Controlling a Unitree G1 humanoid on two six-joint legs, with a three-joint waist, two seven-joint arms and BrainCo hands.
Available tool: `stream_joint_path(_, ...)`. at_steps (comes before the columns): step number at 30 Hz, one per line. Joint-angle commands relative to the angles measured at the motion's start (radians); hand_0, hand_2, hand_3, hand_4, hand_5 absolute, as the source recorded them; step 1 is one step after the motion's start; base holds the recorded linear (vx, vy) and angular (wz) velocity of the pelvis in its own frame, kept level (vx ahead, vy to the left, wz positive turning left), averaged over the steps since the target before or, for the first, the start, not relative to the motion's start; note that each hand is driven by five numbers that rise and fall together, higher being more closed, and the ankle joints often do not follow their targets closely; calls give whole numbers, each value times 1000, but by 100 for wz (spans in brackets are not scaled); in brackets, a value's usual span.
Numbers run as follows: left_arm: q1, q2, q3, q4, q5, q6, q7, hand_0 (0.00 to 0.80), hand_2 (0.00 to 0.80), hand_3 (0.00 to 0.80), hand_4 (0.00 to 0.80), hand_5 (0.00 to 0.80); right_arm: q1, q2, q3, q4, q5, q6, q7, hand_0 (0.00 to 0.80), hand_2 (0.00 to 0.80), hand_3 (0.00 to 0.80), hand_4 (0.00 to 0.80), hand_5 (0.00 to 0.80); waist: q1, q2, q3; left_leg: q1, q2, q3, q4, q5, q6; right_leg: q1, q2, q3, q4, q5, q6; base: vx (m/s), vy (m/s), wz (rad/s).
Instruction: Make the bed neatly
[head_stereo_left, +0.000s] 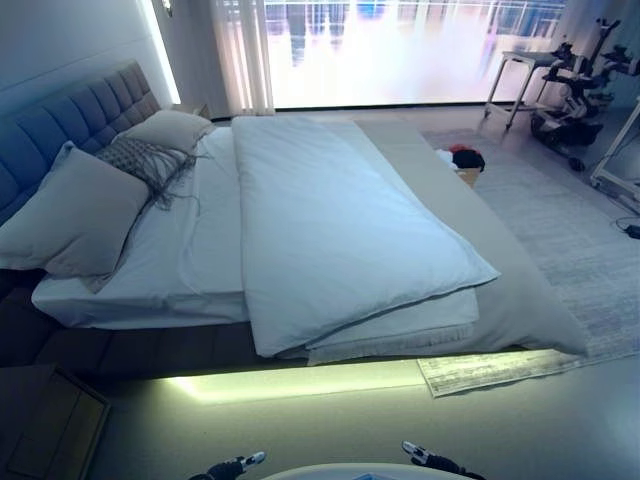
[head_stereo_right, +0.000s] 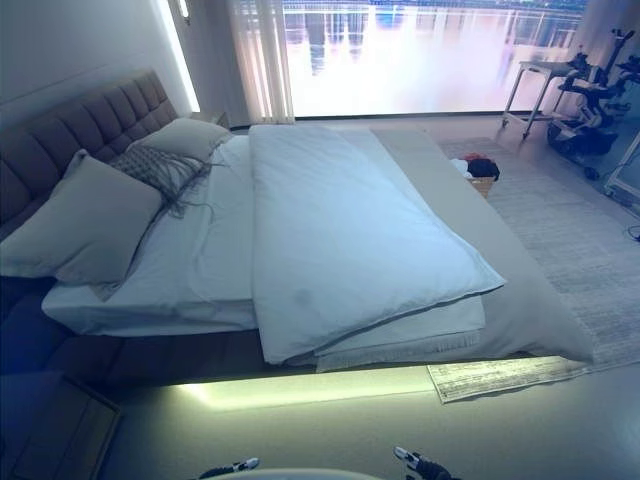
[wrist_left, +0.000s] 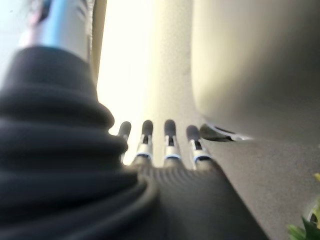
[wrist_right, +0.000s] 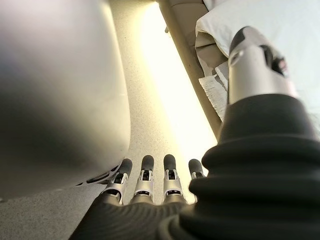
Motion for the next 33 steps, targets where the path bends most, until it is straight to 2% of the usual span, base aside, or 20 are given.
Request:
stream_joint_path(1, -66, -53, -14, 60, 37, -9, 37, 0, 0, 0, 0, 0, -71, 48, 26, 81, -12, 35, 21, 0, 0, 0, 0, 0, 8, -30, 50, -36, -78, 13, 18, -26, 62, 64, 23, 15, 4, -96, 21, 0, 0, 0)
stream_joint_path(6, -69, -51, -20, 39, 11, 5, 8, 0, 0, 0, 0, 0, -78, 41, 16, 68, 26, 1, -7, 0, 0, 0, 0, 0, 7, -25, 56, -35, -78, 13, 15, -25, 62, 64, 22, 12, 4, -95, 22, -21, 9, 0)
stream_joint_path(16, -64, -50, -30, 38, 27, -5, 43, 0, 0, 0, 0, 0, -89, 43, 16, 75, 23, 15, -42, 0, 0, 0, 0, 0, 14, -24, 55, -37, -80, 13, 9, -15, 62, 65, 26, 3, 4, -94, 19, -3, -3, 0)
stream_joint_path(28, -70, -43, -39, 47, 61, 6, 55, 0, 0, 0, 0, 0, -91, 49, 43, 72, 27, 42, -21, 0, 0, 0, 0, 0, 14, -30, 68, -42, -69, 16, 6, -4, 60, 67, 36, -6, 4, -98, 12, 7, -47, 0)
stream_joint_path(33, -81, -43, -40, 53, 69, 4, 72, 0, 0, 0, 0, 0, -100, 50, 50, 65, 50, 38, -22, 0, 0, 0, 0, 0, 10, -36, 87, -54, -57, 10, 45, -6, 59, 58, 46, 2, 35, -115, -2, 3, -103, 1)
